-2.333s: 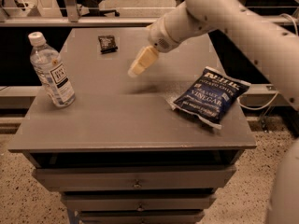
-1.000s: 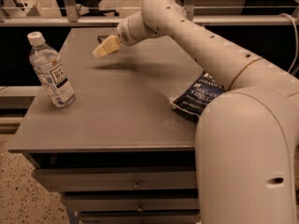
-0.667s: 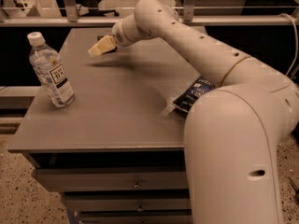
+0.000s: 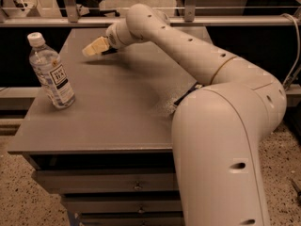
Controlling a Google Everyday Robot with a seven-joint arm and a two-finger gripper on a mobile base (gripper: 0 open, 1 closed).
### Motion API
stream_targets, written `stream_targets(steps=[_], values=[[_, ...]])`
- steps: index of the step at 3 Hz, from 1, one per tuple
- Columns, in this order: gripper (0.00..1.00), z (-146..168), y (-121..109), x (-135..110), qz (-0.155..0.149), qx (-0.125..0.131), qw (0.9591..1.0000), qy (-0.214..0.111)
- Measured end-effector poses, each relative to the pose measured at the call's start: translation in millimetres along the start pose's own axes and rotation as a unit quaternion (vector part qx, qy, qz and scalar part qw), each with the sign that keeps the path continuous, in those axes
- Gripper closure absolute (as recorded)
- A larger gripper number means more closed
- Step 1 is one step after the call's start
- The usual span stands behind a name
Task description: Pick rxbar chocolate
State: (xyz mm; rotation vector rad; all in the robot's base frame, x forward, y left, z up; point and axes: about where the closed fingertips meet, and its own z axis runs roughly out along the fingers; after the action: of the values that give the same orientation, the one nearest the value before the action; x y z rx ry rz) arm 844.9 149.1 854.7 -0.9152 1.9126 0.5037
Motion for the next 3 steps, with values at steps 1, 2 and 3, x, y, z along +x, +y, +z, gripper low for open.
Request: stream_targets(steps=[1, 2, 3], values=[[0.0, 9.6, -1.5, 5.8, 0.011, 0.01, 0.9999, 0.004], [0.19, 15.1, -5.0, 11.5, 0.015, 0.019, 0.9997, 0.006], [0.41, 15.7, -8.1, 14.0, 0.014, 0.026, 0.9995, 0.003]])
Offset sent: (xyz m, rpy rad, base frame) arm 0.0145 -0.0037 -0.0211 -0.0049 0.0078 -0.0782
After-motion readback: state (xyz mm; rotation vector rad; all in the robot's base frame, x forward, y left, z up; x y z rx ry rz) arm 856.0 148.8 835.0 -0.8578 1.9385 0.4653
